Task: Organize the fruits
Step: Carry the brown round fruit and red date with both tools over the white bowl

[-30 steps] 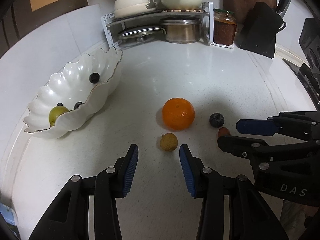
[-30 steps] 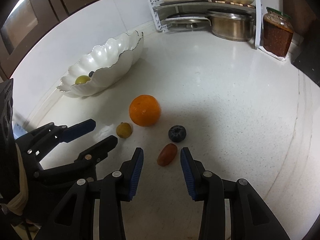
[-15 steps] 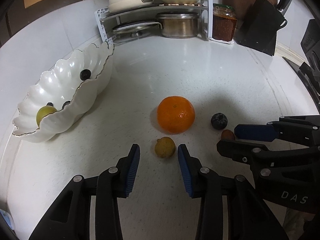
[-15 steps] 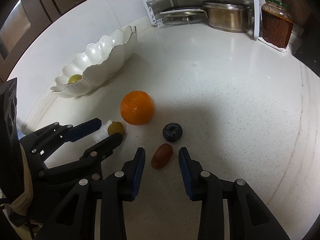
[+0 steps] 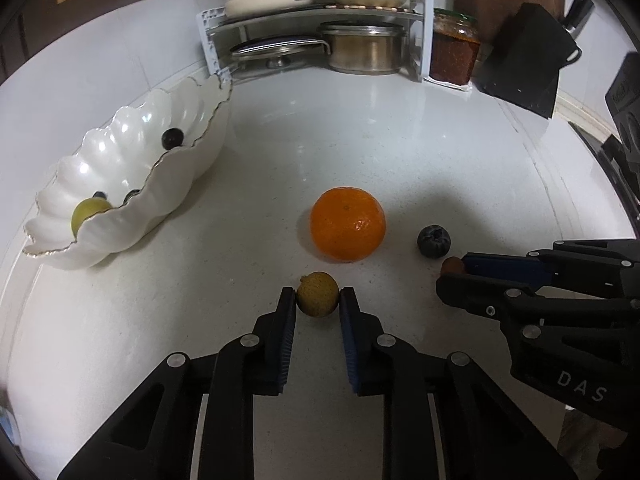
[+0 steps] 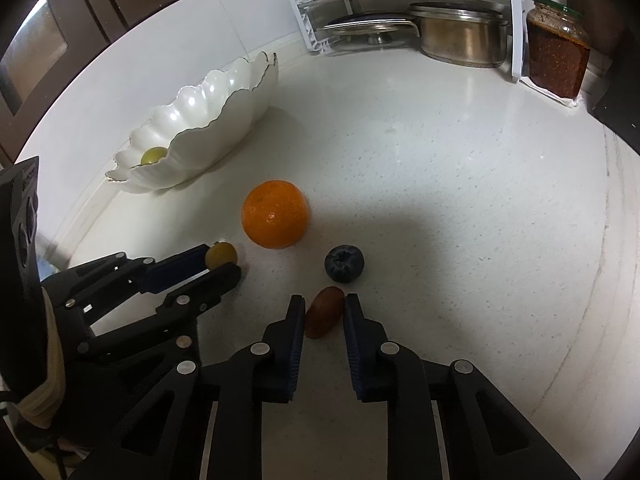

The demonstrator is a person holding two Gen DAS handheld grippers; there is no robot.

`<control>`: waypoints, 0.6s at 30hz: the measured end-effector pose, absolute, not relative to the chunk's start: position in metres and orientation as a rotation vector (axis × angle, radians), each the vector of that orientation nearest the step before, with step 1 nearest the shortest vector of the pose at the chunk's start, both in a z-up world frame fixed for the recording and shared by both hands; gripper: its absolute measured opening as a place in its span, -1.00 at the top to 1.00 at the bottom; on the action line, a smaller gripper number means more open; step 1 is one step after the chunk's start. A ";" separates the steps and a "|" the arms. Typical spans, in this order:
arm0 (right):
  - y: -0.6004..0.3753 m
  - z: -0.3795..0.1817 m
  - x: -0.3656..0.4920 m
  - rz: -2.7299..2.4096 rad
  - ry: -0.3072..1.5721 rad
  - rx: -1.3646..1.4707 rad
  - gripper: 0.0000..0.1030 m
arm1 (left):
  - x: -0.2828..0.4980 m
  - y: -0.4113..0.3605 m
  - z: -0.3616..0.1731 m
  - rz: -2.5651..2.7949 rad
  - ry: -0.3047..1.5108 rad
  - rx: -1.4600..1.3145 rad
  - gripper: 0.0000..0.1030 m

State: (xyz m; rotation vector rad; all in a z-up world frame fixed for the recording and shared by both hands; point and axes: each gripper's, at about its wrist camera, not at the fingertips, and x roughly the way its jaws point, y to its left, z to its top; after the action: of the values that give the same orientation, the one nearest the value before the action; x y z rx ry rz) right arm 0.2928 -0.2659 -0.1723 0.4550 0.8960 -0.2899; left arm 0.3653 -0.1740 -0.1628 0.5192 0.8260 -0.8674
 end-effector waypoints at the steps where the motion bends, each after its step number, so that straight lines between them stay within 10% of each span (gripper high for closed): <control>1: -0.266 -0.172 0.292 -0.289 0.896 0.456 0.59 | 0.365 -0.172 -0.161 -0.865 0.830 0.507 0.55; 18: -0.262 -0.147 0.280 -0.255 0.838 0.417 0.59 | 0.354 -0.154 -0.126 -0.788 0.825 0.359 0.55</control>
State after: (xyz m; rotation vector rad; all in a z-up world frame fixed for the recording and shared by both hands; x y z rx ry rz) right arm 0.2795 -0.2615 -0.1465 0.4168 0.8385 -0.2552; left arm 0.3544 -0.1541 -0.1262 0.3591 0.8251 -0.7881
